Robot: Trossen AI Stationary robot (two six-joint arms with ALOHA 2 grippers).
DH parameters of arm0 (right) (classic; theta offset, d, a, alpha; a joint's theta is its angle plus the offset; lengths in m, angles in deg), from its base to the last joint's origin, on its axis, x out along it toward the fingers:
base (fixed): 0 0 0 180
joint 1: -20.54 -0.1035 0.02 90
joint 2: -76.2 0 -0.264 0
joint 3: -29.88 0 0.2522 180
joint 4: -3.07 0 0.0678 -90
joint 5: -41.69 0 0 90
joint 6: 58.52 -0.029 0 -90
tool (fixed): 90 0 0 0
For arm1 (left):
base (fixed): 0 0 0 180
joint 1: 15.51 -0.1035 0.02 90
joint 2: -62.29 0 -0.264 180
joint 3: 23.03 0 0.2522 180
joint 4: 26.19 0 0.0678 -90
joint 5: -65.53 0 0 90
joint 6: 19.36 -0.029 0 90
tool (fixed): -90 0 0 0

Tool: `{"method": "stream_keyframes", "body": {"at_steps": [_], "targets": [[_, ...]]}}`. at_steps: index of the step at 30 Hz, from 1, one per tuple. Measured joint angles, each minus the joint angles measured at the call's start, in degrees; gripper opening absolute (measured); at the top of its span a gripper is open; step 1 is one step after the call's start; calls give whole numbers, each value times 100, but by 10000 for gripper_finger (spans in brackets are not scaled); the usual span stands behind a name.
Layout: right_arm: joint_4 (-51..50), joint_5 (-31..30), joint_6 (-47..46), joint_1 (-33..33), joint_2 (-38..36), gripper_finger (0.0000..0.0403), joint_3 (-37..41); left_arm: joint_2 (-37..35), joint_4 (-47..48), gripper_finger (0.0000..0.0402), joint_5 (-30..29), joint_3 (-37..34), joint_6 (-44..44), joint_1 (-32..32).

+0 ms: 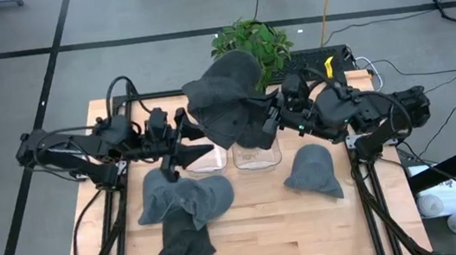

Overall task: Pick & Place hat
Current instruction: Put the right black cap into the right transparent bin

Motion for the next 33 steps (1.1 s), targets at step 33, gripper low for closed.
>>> {"method": "stream_keyframes", "body": {"at_steps": [33], "targets": [[148, -132, 68, -74, 16, 0, 160, 1087, 1608, 204, -827, 1762, 138, 340]]}}
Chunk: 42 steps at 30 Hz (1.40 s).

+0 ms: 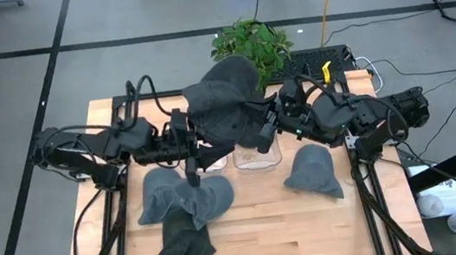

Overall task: Pick & Place hat
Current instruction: Put the right black cap into the right transparent bin

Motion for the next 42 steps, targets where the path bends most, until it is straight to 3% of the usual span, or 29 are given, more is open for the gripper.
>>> {"method": "stream_keyframes", "body": {"at_steps": [4, 10, 12, 28, 38, 42], "targets": [[86, 1, 65, 0, -2, 0, 0, 2, 247, 149, -4, 0, 217, 0], [106, 27, 83, 0, -2, 0, 0, 2, 350, 31, -3, 0, 453, 0], [110, 111, 84, 0, -2, 0, 0, 2, 336, 12, 0, 0, 388, 2], [254, 534, 360, 0, -2, 14, 0, -5, 356, 3, 648, 0, -23, 7], [289, 2491, 117, -97, -346, 85, -3, -386, 1580, 1, 2030, 0, 424, 67], [316, 2909, 10, -288, -609, 107, -7, -598, 2113, 1, 2776, 0, 445, 115]]}}
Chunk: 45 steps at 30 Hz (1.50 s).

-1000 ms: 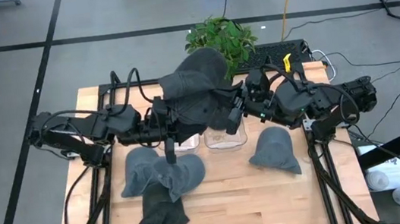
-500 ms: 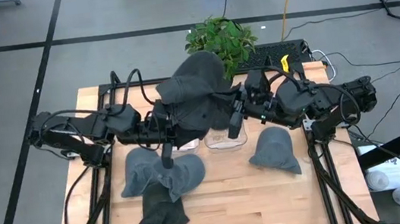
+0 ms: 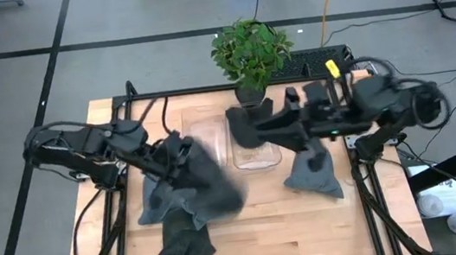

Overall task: Pick & Place hat
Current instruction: Put the right black cap into the right transparent bin

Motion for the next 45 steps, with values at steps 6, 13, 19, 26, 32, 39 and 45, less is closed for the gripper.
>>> {"method": "stream_keyframes", "body": {"at_steps": [6, 13, 19, 26, 32, 39, 45], "targets": [[44, 1011, -3, -141, -287, 117, 0, -145, 676, 1, 1325, -2, 587, -137], [24, 1766, -138, 57, -245, 117, 0, -147, 964, 0, 2551, -2, 1325, -226], [-290, 2078, -180, 382, 30, 117, 2, -147, 997, 0, 3171, -2, 1922, -217], [-722, 2217, -827, 750, 460, 117, 2, -147, 1891, 0, 2823, -2, 1563, -174], [-915, 2060, -720, 934, 618, 111, 9, -89, 2732, 0, 1790, -1, 784, -60], [-872, 2056, -420, 1124, 620, 109, 7, 263, 3795, 0, 1202, 7, 286, 256], [-877, 2248, -305, 1310, 611, 118, 7, 500, 3863, 0, 353, 147, -183, 309]]}}
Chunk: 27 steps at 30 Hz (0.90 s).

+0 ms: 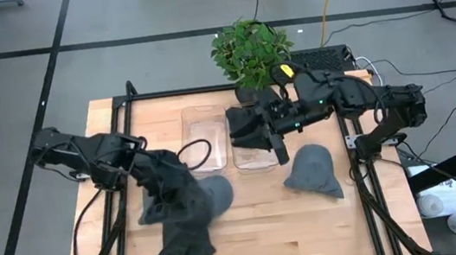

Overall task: Pick & Place hat
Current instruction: Put the right black cap into the right transparent bin

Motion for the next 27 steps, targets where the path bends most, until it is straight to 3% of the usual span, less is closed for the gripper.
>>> {"method": "stream_keyframes", "body": {"at_steps": [4, 9, 13, 17, 22, 27], "targets": [[-181, 143, 14, 111, 2, 118, 0, 259, 286, 0, -510, 650, -428, 25], [-579, 241, -128, 283, -30, 125, 0, 871, 1227, 0, -834, 1951, -1132, 28], [-735, 758, -244, 387, -33, 146, 0, 1479, 2152, 0, -1175, 3084, -1791, 74], [-741, 830, -95, 418, -30, 178, 0, 1924, 2651, 0, -1507, 3990, -2185, 129], [-611, 700, 339, 419, -20, 211, 89, 1978, 2590, 0, -1732, 4273, -2961, 276], [-46, 867, 1271, 450, -11, 213, 512, 1997, 2609, 0, -1856, 4275, -3449, 382]]}}
